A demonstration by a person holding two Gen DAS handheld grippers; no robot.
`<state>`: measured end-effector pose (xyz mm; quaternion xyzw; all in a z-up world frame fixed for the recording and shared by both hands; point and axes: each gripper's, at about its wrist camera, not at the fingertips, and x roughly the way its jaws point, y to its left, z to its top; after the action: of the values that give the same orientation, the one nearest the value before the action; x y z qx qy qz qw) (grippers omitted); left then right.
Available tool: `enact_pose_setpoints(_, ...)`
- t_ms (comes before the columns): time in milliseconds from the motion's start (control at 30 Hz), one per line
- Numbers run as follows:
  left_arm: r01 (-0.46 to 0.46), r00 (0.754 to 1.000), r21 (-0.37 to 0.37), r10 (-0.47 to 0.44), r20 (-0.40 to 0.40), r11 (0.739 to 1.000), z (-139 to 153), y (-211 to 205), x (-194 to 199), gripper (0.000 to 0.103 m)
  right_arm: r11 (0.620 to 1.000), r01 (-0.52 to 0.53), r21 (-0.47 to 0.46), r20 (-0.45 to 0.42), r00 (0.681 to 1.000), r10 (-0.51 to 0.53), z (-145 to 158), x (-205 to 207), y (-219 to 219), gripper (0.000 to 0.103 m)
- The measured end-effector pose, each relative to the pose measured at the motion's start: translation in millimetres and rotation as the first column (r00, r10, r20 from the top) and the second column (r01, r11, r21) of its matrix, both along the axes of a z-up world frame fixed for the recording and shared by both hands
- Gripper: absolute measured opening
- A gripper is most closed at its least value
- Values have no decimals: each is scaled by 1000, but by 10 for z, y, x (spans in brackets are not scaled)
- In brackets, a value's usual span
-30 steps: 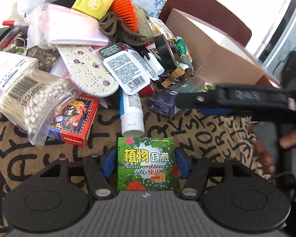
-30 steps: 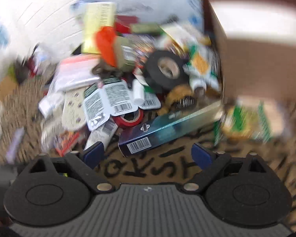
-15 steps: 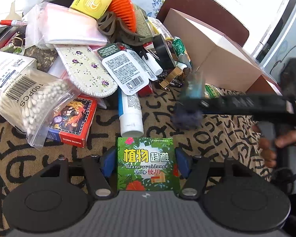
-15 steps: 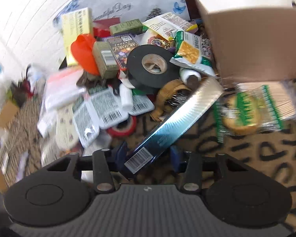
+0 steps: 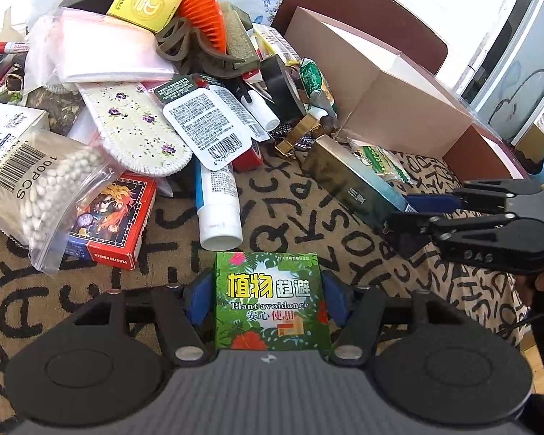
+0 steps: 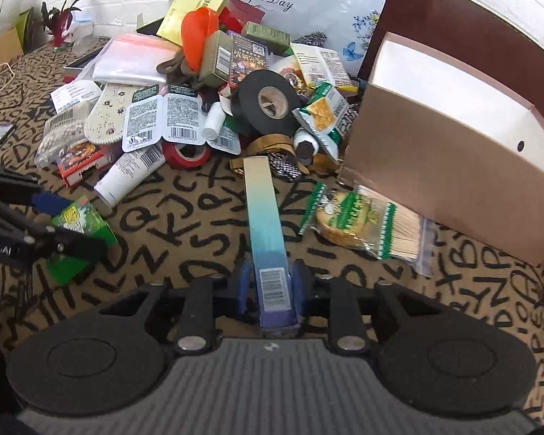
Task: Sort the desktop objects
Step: 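Grasp the green Plant avoidance packet with left tool while right tool grasps the teal box, then carry the green packet and teal box over into the brown box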
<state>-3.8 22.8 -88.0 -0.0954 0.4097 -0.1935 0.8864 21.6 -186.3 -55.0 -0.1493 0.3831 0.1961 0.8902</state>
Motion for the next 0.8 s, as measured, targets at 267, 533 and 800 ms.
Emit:
enact_pose_setpoints(267,16,1000,20,-16,1,1000,5,-32,35,65,1000,24,-12,15,1000,-24,-31,79,24,41)
enact_pose_setpoints(533,32,999,39,-32,-7,999,17,-37,51,64,1000,-15,-7,9,1000,15,-76,213,100,40)
enact_pose_setpoints(800,62,998,104,-62,3,993,24,-131,46,64,999,-52,-14,-34,998,52,-185,340,165,32)
